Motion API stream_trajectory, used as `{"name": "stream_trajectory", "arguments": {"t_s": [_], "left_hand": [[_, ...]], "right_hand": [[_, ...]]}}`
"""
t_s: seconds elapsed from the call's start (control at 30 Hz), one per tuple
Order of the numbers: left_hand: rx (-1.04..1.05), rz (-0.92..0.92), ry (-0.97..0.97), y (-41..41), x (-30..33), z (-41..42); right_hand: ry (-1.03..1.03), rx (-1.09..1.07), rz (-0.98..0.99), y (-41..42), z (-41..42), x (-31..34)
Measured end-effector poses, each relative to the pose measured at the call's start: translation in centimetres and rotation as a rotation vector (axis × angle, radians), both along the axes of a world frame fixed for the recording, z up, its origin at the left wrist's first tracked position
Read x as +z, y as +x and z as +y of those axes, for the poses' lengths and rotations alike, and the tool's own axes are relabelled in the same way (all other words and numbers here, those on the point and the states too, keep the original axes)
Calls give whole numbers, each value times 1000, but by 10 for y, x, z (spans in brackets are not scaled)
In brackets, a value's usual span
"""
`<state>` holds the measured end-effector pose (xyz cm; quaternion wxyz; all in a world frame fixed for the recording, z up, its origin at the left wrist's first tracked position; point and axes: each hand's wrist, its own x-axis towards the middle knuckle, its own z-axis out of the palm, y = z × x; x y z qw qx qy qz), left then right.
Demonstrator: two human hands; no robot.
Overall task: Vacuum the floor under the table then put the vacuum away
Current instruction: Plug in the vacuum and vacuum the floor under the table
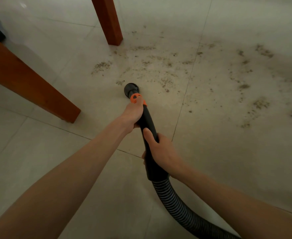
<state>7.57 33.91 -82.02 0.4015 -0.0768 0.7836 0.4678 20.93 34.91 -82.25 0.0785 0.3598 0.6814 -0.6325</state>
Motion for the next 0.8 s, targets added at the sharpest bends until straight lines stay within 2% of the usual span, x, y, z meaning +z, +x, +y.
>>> {"name": "stream_trajectory", "arguments": {"t_s": [0.23,0.5,0.8], "left_hand": [[-46,20,-13,0,-3,6],[119,55,-8,-27,-2,-4],[122,52,13,-45,-5,-4]], "right_hand": [[42,-24,-11,0,0,-3],[14,145,-20,-31,14,2],[63,179,-8,-51,17,-8]]}}
